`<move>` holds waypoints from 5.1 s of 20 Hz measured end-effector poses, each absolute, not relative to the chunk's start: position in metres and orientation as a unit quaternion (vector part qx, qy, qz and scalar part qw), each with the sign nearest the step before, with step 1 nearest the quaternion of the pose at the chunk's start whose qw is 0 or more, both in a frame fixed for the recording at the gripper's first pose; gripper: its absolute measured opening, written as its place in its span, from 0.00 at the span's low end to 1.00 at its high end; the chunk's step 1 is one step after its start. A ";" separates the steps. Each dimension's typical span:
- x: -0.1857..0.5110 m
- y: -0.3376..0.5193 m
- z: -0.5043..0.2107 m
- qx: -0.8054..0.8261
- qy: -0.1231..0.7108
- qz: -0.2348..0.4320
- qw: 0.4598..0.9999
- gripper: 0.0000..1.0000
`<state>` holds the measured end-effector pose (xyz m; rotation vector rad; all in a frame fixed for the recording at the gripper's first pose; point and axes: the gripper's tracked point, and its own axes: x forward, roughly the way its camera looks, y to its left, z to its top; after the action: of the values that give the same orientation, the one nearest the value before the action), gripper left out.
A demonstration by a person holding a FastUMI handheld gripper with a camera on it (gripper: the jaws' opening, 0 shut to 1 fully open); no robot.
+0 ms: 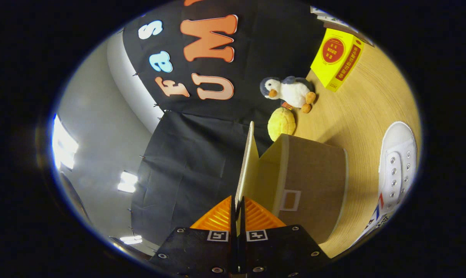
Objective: Open the storage box then place both shoes into the box .Put the left shoe in first, then the right shoe, with the right side of both shoes facing outward in a uniform manner.
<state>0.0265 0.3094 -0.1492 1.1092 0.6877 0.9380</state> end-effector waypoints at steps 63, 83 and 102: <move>0.005 0.129 -0.356 0.024 0.508 0.034 0.861 0.70; 0.022 0.150 -0.311 0.215 0.441 0.073 0.868 0.00; 0.037 0.341 -0.157 0.206 0.351 0.139 0.903 0.00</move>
<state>0.0365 0.3412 -0.1566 0.4249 0.7267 0.2879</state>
